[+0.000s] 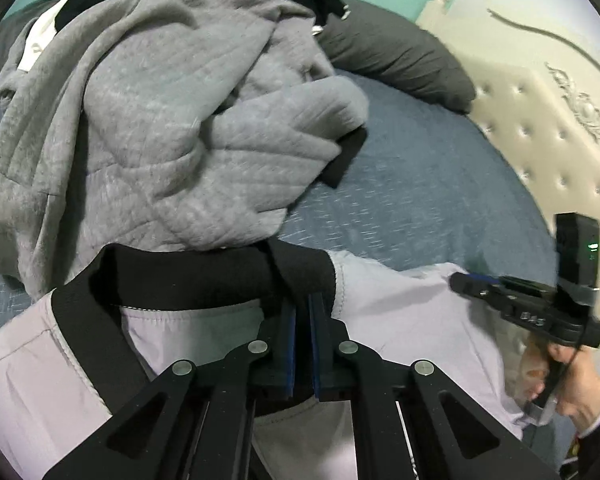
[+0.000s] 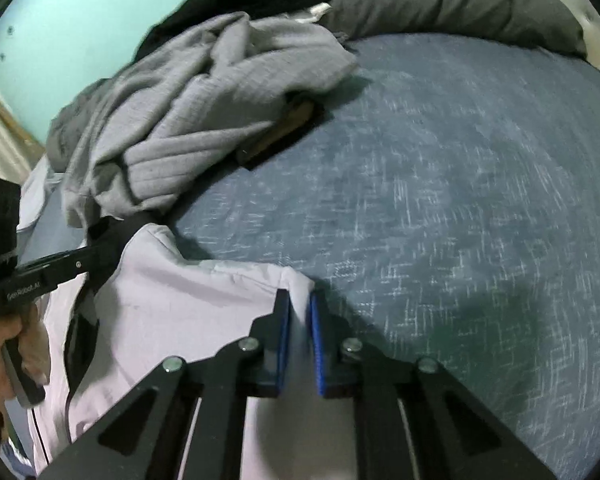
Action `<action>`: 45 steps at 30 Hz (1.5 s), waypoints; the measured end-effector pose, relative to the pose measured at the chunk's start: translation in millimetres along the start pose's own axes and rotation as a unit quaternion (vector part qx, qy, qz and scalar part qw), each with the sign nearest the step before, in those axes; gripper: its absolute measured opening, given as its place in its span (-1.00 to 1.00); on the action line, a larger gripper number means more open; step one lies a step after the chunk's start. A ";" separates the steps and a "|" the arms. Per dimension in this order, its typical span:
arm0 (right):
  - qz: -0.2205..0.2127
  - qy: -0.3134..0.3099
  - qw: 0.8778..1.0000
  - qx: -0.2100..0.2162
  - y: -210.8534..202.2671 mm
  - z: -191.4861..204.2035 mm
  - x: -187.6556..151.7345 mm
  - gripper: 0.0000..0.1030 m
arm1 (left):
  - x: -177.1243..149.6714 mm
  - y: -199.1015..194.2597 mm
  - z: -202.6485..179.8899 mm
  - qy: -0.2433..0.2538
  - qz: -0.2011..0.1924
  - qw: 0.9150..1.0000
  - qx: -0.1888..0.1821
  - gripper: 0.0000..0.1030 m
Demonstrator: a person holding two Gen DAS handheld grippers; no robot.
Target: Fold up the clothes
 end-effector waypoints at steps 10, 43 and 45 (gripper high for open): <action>-0.016 0.017 0.999 -0.036 -27.6 -25.7 6.9 -0.47 | -3.0 2.2 17.1 -0.019 0.006 0.999 0.043 -0.35; -0.048 0.177 0.976 -0.115 -292.7 -148.4 -259.2 -0.07 | -233.9 -105.9 -38.7 0.021 0.069 0.993 0.094 -0.09; -0.045 0.177 0.977 -0.111 -290.2 -144.2 -261.7 -0.07 | -234.8 -117.5 -36.4 0.006 0.059 0.995 0.086 -0.09</action>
Point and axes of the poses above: each gripper's, at about its wrist camera, not at the fingertips, and y roughly the way its jaws point, z to its left, x to its top, the point moved 5 cm from there along y, roughly the way its jaws point, and after that the axes turned 1 degree about -x, right-handed, at the moved point
